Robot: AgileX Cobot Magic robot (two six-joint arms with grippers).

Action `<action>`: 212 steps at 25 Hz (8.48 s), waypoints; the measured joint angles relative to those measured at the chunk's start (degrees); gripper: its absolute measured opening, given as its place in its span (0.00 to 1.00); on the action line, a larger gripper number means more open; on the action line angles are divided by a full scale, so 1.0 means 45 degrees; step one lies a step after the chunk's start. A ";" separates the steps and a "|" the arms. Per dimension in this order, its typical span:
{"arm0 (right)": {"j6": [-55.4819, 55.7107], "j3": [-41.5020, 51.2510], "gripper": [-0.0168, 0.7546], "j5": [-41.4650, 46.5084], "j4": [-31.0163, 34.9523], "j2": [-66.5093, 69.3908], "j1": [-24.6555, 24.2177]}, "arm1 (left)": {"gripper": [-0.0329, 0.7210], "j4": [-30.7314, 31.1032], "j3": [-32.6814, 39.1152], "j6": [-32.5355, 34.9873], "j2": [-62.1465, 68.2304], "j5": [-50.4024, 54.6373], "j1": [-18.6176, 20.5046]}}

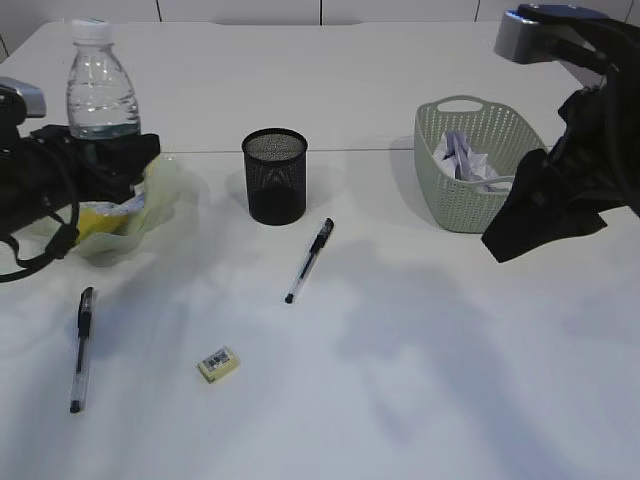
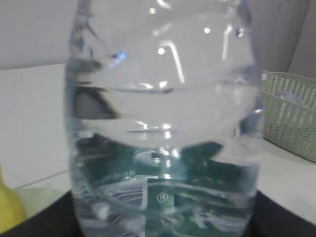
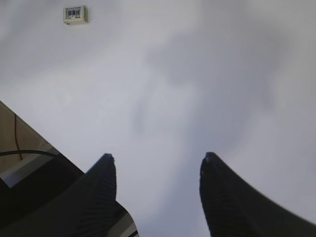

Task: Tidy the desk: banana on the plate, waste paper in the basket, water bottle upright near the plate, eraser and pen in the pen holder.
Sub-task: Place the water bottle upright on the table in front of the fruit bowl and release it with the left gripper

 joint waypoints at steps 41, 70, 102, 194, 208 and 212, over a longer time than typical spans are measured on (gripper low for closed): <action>0.0000 0.0000 0.54 0.0000 0.0000 0.0000 0.0000 | 0.57 -0.0405 -0.2533 0.0776 0.4565 -0.0055 -0.1583; 0.0000 0.0000 0.54 0.0028 0.0000 0.0000 0.0000 | 0.58 -0.0433 -0.2615 0.1288 0.4565 -0.0081 -0.1583; -0.0009 0.0000 0.54 0.0028 0.0000 0.0000 0.0000 | 0.58 0.0104 -0.2615 0.1390 0.4337 -0.0024 -0.2151; -0.0065 0.0000 0.54 0.0028 0.0000 0.0000 0.0000 | 0.90 -0.1933 -0.1450 0.1859 0.4274 -0.0662 -0.2151; -0.0065 0.0000 0.54 0.0006 0.0000 0.0000 0.0000 | 0.93 -0.2157 0.0621 0.2284 0.2597 -0.0684 -0.2151; -0.0065 0.0000 0.54 0.0006 0.0000 0.0000 0.0000 | 0.93 -0.2290 0.1551 0.2665 0.1620 -0.0684 -0.2151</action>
